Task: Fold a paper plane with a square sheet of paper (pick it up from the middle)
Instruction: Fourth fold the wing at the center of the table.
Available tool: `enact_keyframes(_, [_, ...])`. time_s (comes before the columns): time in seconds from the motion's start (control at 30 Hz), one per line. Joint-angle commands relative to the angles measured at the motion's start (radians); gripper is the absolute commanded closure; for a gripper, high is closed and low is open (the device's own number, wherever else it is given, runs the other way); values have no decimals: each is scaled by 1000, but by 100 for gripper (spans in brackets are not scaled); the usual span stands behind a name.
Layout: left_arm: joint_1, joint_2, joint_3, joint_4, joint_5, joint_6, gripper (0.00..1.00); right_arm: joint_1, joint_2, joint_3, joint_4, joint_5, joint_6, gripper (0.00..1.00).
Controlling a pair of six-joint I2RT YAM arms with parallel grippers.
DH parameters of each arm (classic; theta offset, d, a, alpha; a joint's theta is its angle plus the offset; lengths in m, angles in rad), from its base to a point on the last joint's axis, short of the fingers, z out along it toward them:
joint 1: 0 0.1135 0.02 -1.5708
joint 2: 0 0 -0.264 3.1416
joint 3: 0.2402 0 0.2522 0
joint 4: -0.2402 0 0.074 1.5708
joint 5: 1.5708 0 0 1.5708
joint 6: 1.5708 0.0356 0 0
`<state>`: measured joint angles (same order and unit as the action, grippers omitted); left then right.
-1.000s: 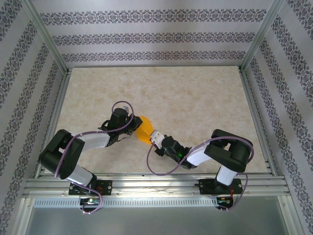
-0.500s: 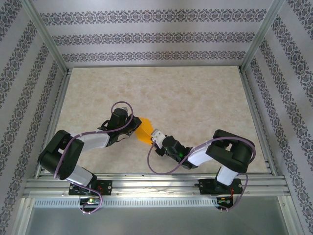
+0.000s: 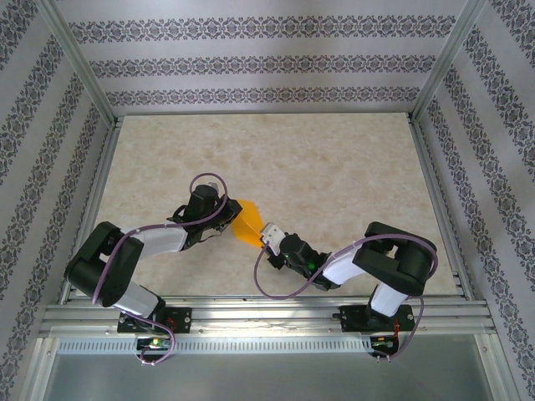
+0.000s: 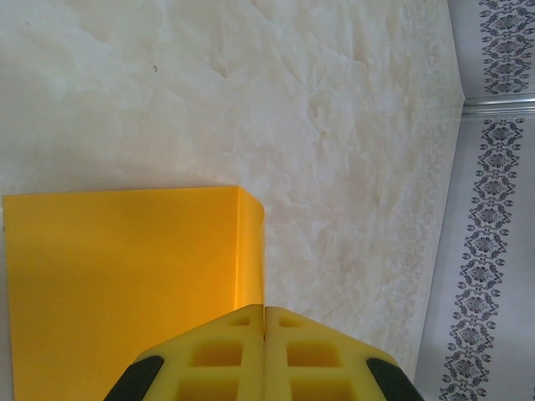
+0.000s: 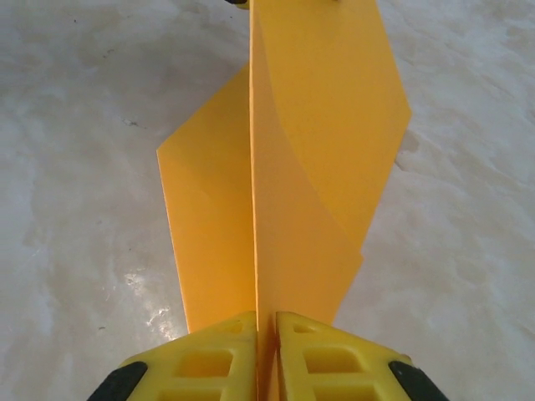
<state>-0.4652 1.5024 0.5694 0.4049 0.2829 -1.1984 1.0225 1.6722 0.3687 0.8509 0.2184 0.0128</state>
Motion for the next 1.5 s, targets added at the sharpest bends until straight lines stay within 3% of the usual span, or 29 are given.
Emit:
enact_keyframes(0.0, [-10, -10, 3, -12, -8, -9, 100, -7, -23, -16, 32, -21, 29, 86])
enact_keyframes(0.43, [-10, -20, -4, -15, -16, -9, 100, -7, -20, -16, 31, -37, 41, 90])
enact_keyframes(0.53, [-9, -27, -6, -21, -19, -10, 94, -7, -10, -14, 28, -44, 61, 95])
enact_keyframes(0.67, [-9, -44, -16, -34, -26, -5, 74, -12, 18, -2, 26, -68, 90, 97])
enact_keyframes(0.9, [-10, -145, -57, -118, -93, -3, 62, -29, 38, 12, 29, -102, 142, 100])
enact_keyframes(1.27, [-10, -258, -102, -172, -152, 1, 61, -119, 69, 12, 100, -314, 354, 100])
enact_keyframes(1.47, [-9, -248, -97, -159, -142, 1, 62, -152, 71, -19, 163, -335, 425, 100])
